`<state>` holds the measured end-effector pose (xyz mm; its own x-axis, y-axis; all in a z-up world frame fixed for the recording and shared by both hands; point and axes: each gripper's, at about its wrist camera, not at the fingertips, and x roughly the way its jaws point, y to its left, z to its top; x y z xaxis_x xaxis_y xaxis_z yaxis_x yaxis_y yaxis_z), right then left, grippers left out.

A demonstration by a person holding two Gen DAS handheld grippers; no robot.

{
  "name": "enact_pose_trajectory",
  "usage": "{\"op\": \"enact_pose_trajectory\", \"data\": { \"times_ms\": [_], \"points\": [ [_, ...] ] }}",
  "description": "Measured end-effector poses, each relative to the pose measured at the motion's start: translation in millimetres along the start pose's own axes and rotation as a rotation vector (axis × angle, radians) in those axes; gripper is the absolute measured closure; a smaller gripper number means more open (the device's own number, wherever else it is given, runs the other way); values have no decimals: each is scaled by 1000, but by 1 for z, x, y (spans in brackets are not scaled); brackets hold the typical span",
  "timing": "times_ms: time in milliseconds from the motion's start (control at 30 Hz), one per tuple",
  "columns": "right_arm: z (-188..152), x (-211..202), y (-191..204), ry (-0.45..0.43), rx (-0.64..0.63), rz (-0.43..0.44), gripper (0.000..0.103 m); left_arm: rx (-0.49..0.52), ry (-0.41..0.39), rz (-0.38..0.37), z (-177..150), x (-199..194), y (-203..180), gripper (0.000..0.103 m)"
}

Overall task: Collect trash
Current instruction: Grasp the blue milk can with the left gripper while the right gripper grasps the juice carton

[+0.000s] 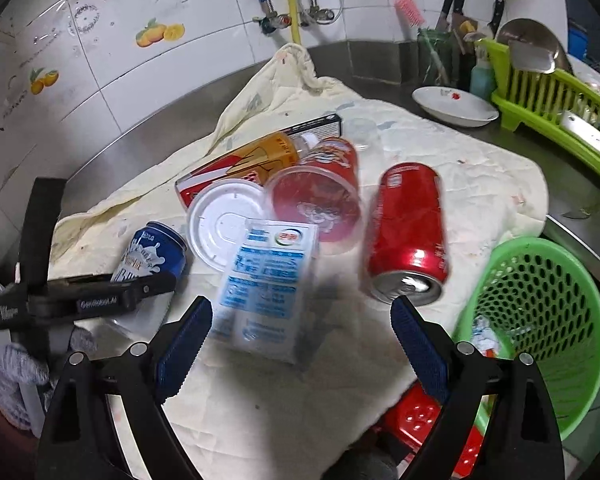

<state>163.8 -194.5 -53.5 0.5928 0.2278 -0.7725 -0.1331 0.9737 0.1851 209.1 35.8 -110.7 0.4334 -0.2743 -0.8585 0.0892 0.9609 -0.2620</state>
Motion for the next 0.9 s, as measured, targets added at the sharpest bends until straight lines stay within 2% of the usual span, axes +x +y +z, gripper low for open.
{"op": "enact_pose_trajectory", "data": {
  "times_ms": [200,567,667,767,900],
  "points": [
    [17,27,17,70,8,14,16,-10,-40,-7,-4,-18,7,38],
    [28,66,31,155,1,-77,21,-11,-82,-14,-9,-42,18,38],
    [28,73,28,178,13,-75,26,-16,-90,-16,-8,-45,20,38],
    [27,77,24,186,29,-66,37,-22,-92,-16,-8,-46,21,38],
    [24,73,23,183,33,-51,39,-15,-96,-12,-11,-49,19,38]
  ]
}}
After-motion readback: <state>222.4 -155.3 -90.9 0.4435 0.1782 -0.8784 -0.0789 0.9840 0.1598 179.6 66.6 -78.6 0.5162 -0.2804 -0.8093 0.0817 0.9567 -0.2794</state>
